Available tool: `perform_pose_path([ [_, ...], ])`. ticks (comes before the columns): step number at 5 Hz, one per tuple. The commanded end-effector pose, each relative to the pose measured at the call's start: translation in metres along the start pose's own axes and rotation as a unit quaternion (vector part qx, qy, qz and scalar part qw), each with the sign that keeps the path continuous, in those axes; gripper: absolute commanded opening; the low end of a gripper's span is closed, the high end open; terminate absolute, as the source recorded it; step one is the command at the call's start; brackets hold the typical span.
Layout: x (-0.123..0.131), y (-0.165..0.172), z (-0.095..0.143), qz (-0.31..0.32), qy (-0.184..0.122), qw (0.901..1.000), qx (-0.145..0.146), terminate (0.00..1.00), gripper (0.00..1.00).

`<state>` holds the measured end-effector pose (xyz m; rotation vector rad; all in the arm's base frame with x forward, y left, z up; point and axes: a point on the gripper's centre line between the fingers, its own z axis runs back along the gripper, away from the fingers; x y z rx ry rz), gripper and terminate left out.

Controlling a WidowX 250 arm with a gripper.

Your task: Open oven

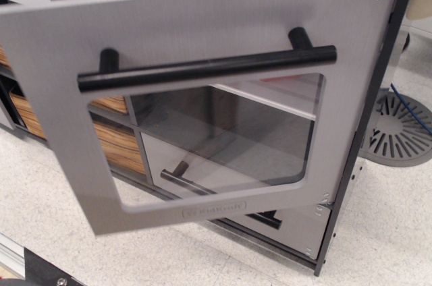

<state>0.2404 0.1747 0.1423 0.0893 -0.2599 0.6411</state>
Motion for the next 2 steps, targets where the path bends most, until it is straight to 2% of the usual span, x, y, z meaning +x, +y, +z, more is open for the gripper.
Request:
perform_pose_path([
  [1, -0.016, -0.052, 0.005, 0.075, -0.033, 0.9959, -0.038, 0.00, 1.00],
  [2, -0.039, -0.079, -0.003, 0.109, -0.033, 0.9923, -0.048, 0.00, 1.00],
])
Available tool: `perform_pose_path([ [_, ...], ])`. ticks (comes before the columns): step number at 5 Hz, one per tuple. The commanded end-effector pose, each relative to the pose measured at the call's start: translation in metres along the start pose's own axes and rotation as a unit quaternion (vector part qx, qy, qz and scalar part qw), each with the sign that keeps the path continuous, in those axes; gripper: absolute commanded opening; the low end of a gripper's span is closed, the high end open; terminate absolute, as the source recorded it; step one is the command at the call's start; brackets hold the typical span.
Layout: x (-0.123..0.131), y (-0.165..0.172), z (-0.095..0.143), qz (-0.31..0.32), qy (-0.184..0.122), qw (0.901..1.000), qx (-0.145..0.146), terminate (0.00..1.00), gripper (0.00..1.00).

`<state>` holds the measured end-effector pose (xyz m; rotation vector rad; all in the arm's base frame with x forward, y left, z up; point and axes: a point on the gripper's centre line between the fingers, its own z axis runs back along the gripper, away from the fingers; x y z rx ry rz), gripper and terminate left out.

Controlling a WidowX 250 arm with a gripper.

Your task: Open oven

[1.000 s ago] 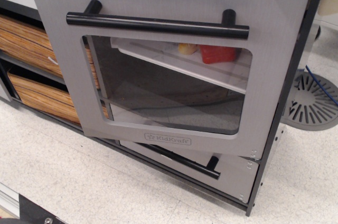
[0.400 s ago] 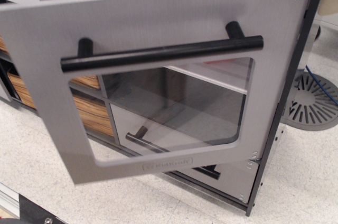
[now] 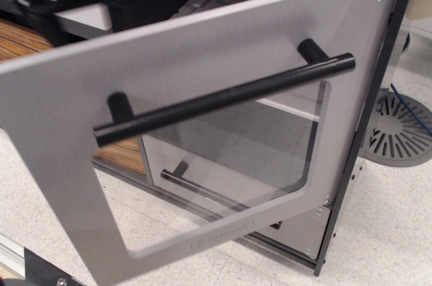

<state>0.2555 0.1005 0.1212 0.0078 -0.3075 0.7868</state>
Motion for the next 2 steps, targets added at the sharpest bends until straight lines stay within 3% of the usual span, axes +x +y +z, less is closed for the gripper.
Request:
perform_pose_path([
  [1, -0.0300, -0.0223, 0.0043, 0.012, -0.014, 0.9996, -0.020, 0.00, 1.00],
  [2, -0.0398, -0.0285, 0.0070, 0.030, -0.007, 0.9993, -0.019, 1.00, 1.00],
])
